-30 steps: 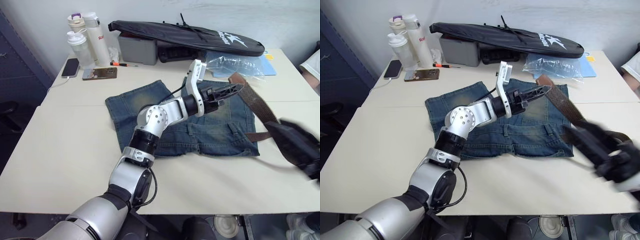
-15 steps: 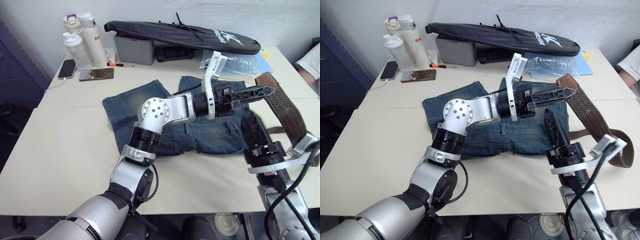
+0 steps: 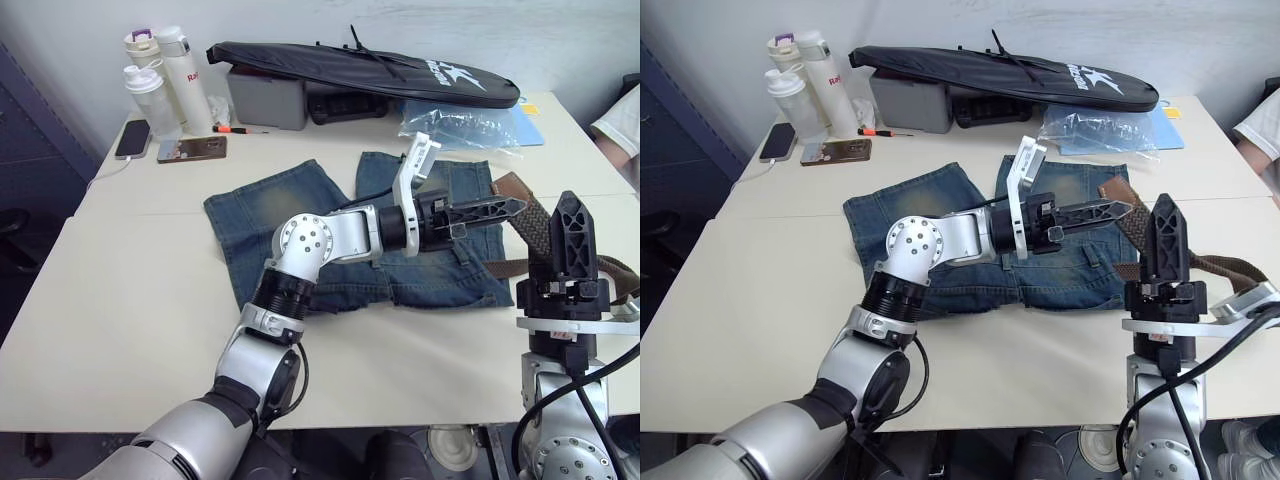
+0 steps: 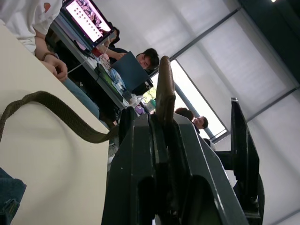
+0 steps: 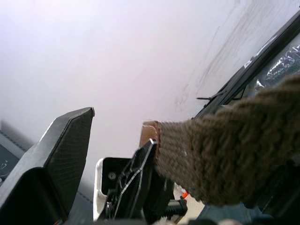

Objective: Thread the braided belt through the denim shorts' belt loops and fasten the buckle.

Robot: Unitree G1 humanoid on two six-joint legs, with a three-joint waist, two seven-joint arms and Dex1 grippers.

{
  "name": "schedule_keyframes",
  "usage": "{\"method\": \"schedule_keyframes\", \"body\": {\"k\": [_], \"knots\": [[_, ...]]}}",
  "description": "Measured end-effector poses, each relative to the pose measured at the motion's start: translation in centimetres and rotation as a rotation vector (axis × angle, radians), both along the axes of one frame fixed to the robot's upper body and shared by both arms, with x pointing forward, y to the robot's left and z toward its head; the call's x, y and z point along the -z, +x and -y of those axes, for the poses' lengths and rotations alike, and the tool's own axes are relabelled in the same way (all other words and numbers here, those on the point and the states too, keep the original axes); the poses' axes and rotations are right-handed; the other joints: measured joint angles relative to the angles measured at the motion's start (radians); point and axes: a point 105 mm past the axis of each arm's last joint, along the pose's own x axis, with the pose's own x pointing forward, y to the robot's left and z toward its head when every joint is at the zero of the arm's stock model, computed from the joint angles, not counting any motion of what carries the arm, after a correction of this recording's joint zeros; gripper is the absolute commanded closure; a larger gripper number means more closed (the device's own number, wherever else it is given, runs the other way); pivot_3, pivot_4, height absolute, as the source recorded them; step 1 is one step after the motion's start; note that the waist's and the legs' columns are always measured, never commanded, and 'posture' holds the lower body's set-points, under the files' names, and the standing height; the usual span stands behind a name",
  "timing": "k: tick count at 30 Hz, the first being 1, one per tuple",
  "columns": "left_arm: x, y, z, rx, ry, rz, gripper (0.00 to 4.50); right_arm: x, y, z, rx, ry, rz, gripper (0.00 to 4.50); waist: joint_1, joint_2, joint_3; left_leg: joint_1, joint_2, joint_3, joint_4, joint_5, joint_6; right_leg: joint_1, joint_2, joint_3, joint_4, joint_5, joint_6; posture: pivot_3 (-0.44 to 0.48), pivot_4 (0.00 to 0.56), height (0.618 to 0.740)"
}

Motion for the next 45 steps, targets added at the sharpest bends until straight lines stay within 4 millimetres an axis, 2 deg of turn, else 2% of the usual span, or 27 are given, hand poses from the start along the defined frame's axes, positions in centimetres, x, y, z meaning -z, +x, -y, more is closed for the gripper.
{"method": "schedule_keyframes", "body": {"k": [8,9,12,16,18,27,28,30,33,35,36,38,40,43,45], "knots": [[0.1,0.1,0.1,-0.009,0.000,0.009,4.50,0.6,-0.3,0.2,0.002,-0.033,-0.019,0.09,0.002,0.000,0.000,0.000,0.000,0.000,0.001,0.000,0.000,0.000,0.000,0.000,0.000,0.000,0.000,0.000,0.150,0.645],[0.0,0.1,0.1,-0.011,0.000,0.010,4.50,0.8,-0.3,0.2,0.000,-0.035,-0.027,0.32,0.002,0.000,0.000,0.000,0.000,0.000,0.001,0.000,0.000,0.000,0.000,0.000,0.000,0.000,0.000,0.000,0.150,0.645],[0.0,0.2,0.1,-0.019,-0.005,0.012,4.50,1.4,-0.1,0.2,-0.005,-0.039,-0.051,1.42,0.003,0.000,0.000,0.000,0.000,0.000,0.002,0.000,0.001,0.000,0.000,0.000,0.001,0.000,0.000,0.000,0.150,0.645],[0.1,0.3,0.1,-0.029,-0.006,0.013,4.50,1.8,0.1,0.0,-0.014,-0.037,-0.069,3.63,0.005,0.000,0.000,-0.001,0.000,0.000,0.002,-0.001,0.001,0.000,0.000,0.000,0.001,0.000,0.000,0.000,0.150,0.645],[0.4,0.3,0.1,-0.030,0.001,0.012,4.50,1.8,0.2,0.0,-0.009,-0.039,-0.067,4.45,0.005,0.001,0.000,-0.001,0.000,0.000,0.002,-0.001,0.001,0.000,0.000,0.000,0.001,0.000,-0.001,0.000,0.150,0.645],[0.5,0.5,0.1,-0.044,0.001,0.028,4.50,1.7,0.4,0.0,-0.006,-0.039,-0.079,4.45,0.004,0.001,0.000,-0.001,0.000,0.000,0.003,-0.001,0.001,0.000,0.000,0.000,0.001,0.000,-0.001,0.000,0.150,0.645],[0.6,0.5,0.0,-0.045,-0.003,0.033,3.56,1.6,0.4,0.0,-0.009,-0.056,-0.082,4.50,0.003,0.001,-0.001,-0.001,0.000,0.000,0.004,-0.001,0.001,0.000,0.000,0.001,0.001,0.000,-0.001,0.000,0.150,0.645],[1.0,0.2,-0.4,-0.031,-0.002,0.039,2.85,1.0,0.3,0.9,0.016,-0.129,-0.083,4.50,0.003,0.002,-0.001,-0.001,0.000,0.001,0.005,-0.002,0.002,0.000,-0.001,0.001,0.002,0.000,-0.001,0.000,0.150,0.645],[1.7,0.4,-2.1,-0.039,0.022,0.070,1.36,-0.6,-0.2,3.2,0.083,-0.271,-0.092,4.50,0.003,0.002,-0.001,-0.001,0.000,0.002,0.005,-0.002,0.002,-0.001,-0.001,0.001,0.002,-0.001,-0.001,0.000,0.150,0.645],[1.7,1.3,-4.1,-0.085,0.071,0.166,0.38,-1.3,-0.6,4.7,0.111,-0.353,-0.120,4.50,0.004,0.002,-0.001,-0.001,0.001,0.002,0.005,-0.002,0.002,-0.001,0.000,0.001,0.003,-0.002,-0.003,0.000,0.150,0.645],[1.7,1.4,-5.0,-0.086,0.105,0.247,0.04,-1.4,-0.8,5.5,0.119,-0.396,-0.153,4.50,0.003,0.003,-0.002,-0.001,0.001,0.003,0.005,-0.002,0.002,-0.001,0.000,0.001,0.004,-0.002,-0.004,0.000,0.150,0.645],[2.2,1.2,-6.2,-0.076,0.199,0.454,0.04,-1.3,-1.0,7.3,0.145,-0.472,-0.227,4.50,0.004,0.003,-0.002,0.000,0.001,0.005,0.005,-0.003,0.000,-0.001,0.000,0.001,0.006,-0.003,-0.007,0.000,0.150,0.645],[3.3,0.9,-6.7,-0.043,0.298,0.646,0.04,-1.4,-1.2,8.0,0.147,-0.542,-0.285,4.50,0.007,0.004,-0.003,0.000,0.001,0.010,0.005,-0.003,0.000,-0.001,0.000,0.001,0.006,-0.004,-0.008,0.000,0.150,0.645],[6.1,-0.2,-6.2,0.070,0.388,0.865,0.04,-1.3,-1.2,7.9,0.109,-0.652,-0.361,4.50,0.015,0.004,-0.003,-0.001,0.001,0.010,0.006,-0.003,0.000,0.000,0.000,0.001,0.003,-0.004,-0.008,0.000,0.150,0.645],[7.2,-0.9,-5.3,0.136,0.403,0.956,0.04,-0.9,-1.2,7.9,0.093,-0.699,-0.408,4.50,0.023,0.004,-0.003,-0.001,0.001,0.011,0.006,-0.003,0.001,0.000,0.000,0.002,0.000,-0.004,-0.008,0.000,0.150,0.645]]}}
